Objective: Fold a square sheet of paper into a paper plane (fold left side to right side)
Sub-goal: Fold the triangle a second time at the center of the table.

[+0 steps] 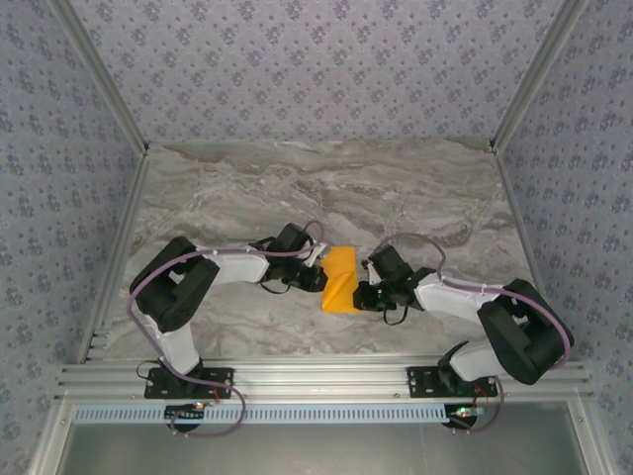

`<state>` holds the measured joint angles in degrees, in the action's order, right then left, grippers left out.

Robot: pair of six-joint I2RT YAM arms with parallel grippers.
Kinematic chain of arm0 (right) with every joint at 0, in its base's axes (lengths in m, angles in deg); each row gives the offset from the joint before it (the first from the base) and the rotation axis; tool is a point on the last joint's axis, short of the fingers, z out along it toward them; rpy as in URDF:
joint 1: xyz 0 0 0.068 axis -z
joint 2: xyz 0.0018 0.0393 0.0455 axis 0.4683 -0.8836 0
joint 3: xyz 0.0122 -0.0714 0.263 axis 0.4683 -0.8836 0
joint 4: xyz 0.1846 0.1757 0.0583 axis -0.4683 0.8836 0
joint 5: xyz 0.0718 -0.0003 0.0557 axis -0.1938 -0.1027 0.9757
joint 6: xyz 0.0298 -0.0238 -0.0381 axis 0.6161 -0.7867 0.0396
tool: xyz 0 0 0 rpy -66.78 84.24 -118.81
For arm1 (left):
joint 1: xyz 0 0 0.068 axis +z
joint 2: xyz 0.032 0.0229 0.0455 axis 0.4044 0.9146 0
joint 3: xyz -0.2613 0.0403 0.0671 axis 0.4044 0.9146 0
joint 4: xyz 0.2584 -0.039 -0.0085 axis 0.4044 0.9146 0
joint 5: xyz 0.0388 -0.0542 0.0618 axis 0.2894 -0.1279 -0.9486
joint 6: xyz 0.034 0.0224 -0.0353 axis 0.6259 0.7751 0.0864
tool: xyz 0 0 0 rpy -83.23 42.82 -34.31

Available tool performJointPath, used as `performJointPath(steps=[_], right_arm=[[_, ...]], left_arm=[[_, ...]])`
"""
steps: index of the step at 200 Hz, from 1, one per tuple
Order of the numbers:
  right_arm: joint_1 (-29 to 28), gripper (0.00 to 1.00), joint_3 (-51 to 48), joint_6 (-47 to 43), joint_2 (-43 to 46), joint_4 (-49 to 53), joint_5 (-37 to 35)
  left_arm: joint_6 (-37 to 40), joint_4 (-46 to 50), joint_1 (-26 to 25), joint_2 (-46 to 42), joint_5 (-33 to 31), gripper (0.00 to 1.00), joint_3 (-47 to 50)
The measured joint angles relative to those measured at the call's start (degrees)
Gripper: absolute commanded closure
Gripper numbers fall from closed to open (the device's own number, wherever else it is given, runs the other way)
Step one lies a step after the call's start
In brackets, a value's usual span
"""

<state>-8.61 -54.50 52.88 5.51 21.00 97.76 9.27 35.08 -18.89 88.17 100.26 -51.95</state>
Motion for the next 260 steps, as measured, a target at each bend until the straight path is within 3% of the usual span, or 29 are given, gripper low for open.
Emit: performJointPath(steps=[213, 260], right_arm=[[-0.26, 0.89, 0.24, -0.35, 0.02, 0.42, -0.22], [1.88, 0.89, 0.33, -1.01, 3.10, 1.33, 1.79]], left_arm=[[0.42, -0.15, 0.00, 1.25, 0.26, 0.91, -1.09], [0.44, -0.46, 0.00, 1.60, 0.39, 0.91, -1.38]])
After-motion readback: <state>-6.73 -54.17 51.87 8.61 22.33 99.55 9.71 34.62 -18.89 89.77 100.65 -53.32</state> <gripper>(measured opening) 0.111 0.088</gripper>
